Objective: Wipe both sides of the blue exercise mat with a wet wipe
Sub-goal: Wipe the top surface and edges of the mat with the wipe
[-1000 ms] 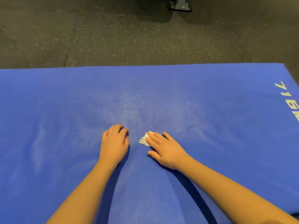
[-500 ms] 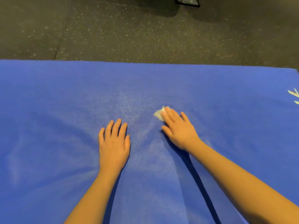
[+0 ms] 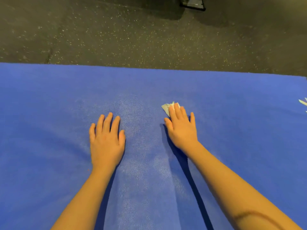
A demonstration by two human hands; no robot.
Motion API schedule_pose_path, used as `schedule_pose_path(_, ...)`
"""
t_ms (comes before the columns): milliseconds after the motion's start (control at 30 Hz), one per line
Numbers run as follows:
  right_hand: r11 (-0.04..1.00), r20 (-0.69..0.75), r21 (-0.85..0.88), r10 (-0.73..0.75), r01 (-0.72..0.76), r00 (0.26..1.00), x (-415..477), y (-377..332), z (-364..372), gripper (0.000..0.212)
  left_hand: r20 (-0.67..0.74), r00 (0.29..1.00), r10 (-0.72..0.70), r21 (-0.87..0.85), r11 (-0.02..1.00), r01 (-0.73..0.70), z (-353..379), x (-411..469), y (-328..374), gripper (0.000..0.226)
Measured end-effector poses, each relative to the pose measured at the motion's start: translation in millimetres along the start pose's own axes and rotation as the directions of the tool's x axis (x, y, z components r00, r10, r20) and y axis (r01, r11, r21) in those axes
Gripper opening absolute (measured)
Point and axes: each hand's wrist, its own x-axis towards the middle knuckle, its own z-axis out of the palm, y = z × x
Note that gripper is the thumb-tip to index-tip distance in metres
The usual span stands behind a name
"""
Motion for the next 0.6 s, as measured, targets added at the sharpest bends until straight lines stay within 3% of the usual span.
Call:
schedule_pose_path(33, 0.999, 0.001, 0.038, -0.001, 0.001, 1.000, 1, -9, 2, 0.060, -0.015, 1.000, 0.000, -0.007, 1.000, 0.000, 1, 0, -1, 0.052)
schedule_pose_path(100, 0.987, 0.031, 0.052, -0.151, 0.149, 0.988, -8, -21, 3, 0.068, -0.030, 1.000, -0.001, -0.013, 1.000, 0.000, 2, 1, -2, 0.052)
schedule_pose_path(200, 0.946, 0.040, -0.095, -0.309, 0.311, 0.950, -6, -2, -1, 0.079, -0.044, 0.999, 0.001, -0.012, 1.000, -0.002, 3, 1, -1, 0.050)
schedule_pose_path(300, 0.983, -0.046, -0.170, -0.083, 0.074, 0.996, 28, 15, -4, 0.070, -0.041, 0.999, -0.005, -0.018, 1.000, 0.004, 3, 1, -1, 0.051)
schedule_pose_path(367, 0.993, -0.072, -0.095, 0.067, -0.074, 0.995, 41, 2, -2, 0.062, -0.037, 0.999, -0.007, -0.016, 1.000, 0.007, 2, 0, -1, 0.051)
schedule_pose_path(400, 0.997, -0.072, -0.044, 0.066, -0.069, 0.995, 42, -7, 0, 0.063, -0.036, 0.999, -0.009, -0.014, 1.000, 0.008, 2, 0, -1, 0.051)
schedule_pose_path(533, 0.953, -0.002, -0.038, -0.300, 0.300, 0.954, 17, -13, 2, 0.078, -0.043, 0.999, -0.004, -0.005, 1.000, 0.004, 3, 0, -1, 0.050)
schedule_pose_path(600, 0.954, -0.001, -0.079, -0.289, 0.288, 0.957, 31, 4, -4, 0.076, -0.045, 0.999, -0.006, 0.003, 1.000, 0.006, 4, 0, -1, 0.051)
